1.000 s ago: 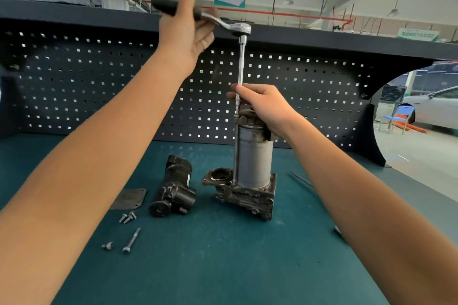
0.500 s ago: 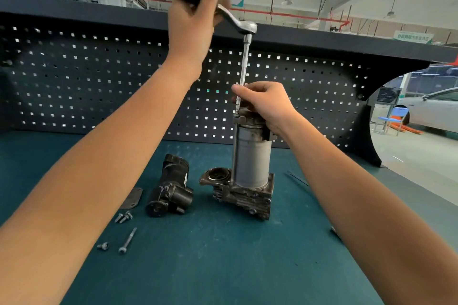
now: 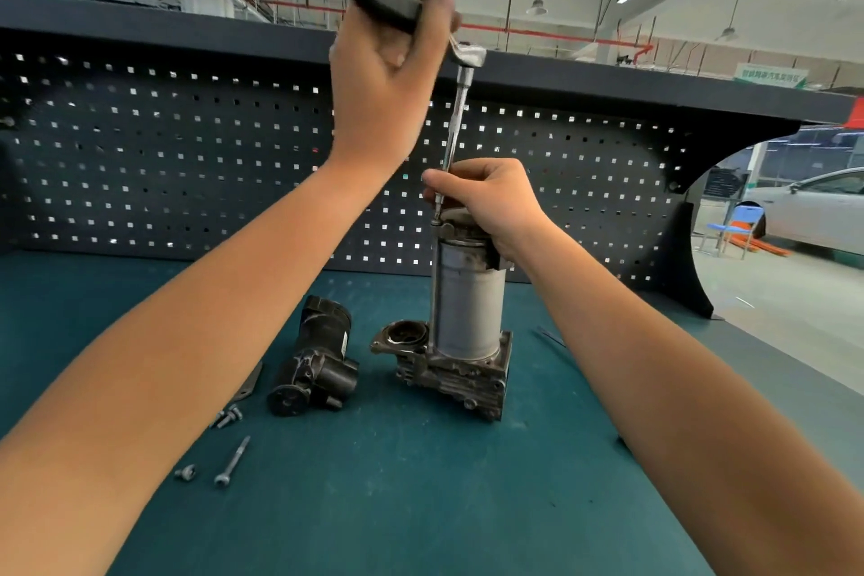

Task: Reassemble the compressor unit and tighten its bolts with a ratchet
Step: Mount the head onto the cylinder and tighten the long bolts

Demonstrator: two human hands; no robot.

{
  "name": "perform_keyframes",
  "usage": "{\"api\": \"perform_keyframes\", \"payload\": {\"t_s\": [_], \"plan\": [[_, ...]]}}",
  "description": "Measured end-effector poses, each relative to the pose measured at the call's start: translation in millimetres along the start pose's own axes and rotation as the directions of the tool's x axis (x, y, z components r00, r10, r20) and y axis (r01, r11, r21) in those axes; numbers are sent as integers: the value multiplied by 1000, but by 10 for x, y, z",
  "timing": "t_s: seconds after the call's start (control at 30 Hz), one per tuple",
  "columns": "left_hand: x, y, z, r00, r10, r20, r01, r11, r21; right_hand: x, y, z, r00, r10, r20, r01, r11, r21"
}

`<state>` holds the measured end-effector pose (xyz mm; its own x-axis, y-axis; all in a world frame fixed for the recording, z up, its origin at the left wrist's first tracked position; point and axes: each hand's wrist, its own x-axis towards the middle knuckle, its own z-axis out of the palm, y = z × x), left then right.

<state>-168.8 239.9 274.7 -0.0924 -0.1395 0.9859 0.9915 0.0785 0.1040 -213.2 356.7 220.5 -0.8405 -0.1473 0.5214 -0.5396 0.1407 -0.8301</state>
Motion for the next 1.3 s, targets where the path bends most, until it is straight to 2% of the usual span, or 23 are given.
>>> {"api": "perform_keyframes", "payload": {"t_s": [0.07,0.17,0.27,0.33,0.4,0.47,0.53,0.57,0.6,0.67,0.73,0.8,0.87,0.93,1.0,1.03,1.1,1.13,1.17,1.2,1.23,1.27,1.3], "plan": [[48,-2,2,958,-258,-129,226,950,-217,2,11,-12,1000,-21,5,21,1000,-15],[240,-172,-54,733,-664,-150,525,692,-495,3,7,-29,996,-17,87,19,1000,-18],[341,-333,-95,552,-811,-195,592,545,-594,15,-11,-33,992,7,129,-11,1000,28],[332,-379,-113,489,-844,-221,593,507,-625,11,-13,-30,995,17,103,-18,1000,14],[278,-350,-116,516,-823,-239,586,542,-602,-5,-13,-30,997,21,76,-24,999,31],[197,-255,-82,669,-697,-257,530,690,-493,-13,-15,-20,998,37,47,-40,997,61],[130,-141,-52,859,-466,-213,400,870,-288,-15,-14,-11,999,35,18,-36,998,46],[118,-112,-40,923,-353,-151,322,926,-196,-17,-14,-12,1000,27,8,-27,999,32],[120,-104,-37,949,-300,-100,285,948,-143,-17,-14,-16,1000,13,2,-13,1000,15],[153,-116,-53,907,-406,-109,382,904,-191,-22,-12,-32,1000,-15,12,15,1000,-1],[207,-211,-99,753,-643,-139,544,727,-420,-32,-14,-40,999,-12,52,11,1000,20],[236,-299,-128,591,-800,-106,589,518,-620,-33,-17,-35,994,-18,104,20,1000,-19],[255,-346,-129,530,-843,-91,568,432,-701,-47,-26,-14,992,-30,123,35,999,-40],[231,-346,-105,554,-826,-102,579,471,-666,-46,-29,5,996,-18,83,20,999,-26],[160,-265,-70,668,-730,-145,565,625,-539,-26,-23,10,1000,2,25,-1,999,-49],[120,-210,-47,752,-638,-169,519,730,-445,-16,-25,15,1000,9,14,-8,998,-57],[44,-98,-12,920,-348,-181,324,934,-148,-11,-32,30,1000,19,16,-18,998,-57],[19,-67,-2,967,-220,-131,219,975,-19,-12,-37,34,1000,24,16,-23,998,-56],[15,-74,2,982,-164,-88,168,985,35,-14,-40,32,1000,27,15,-26,998,-50],[27,-82,5,976,-198,-90,198,980,-3,-18,-42,20,1000,25,14,-25,999,-42],[62,-85,0,943,-306,-132,290,948,-128,-20,-37,4,1000,20,17,-19,999,-31],[116,-116,-6,870,-466,-163,403,861,-310,-20,-31,-14,999,9,31,-8,1000,-19],[164,-166,-12,766,-624,-155,490,723,-488,-21,-29,-33,998,-8,55,9,1000,-20]]}}
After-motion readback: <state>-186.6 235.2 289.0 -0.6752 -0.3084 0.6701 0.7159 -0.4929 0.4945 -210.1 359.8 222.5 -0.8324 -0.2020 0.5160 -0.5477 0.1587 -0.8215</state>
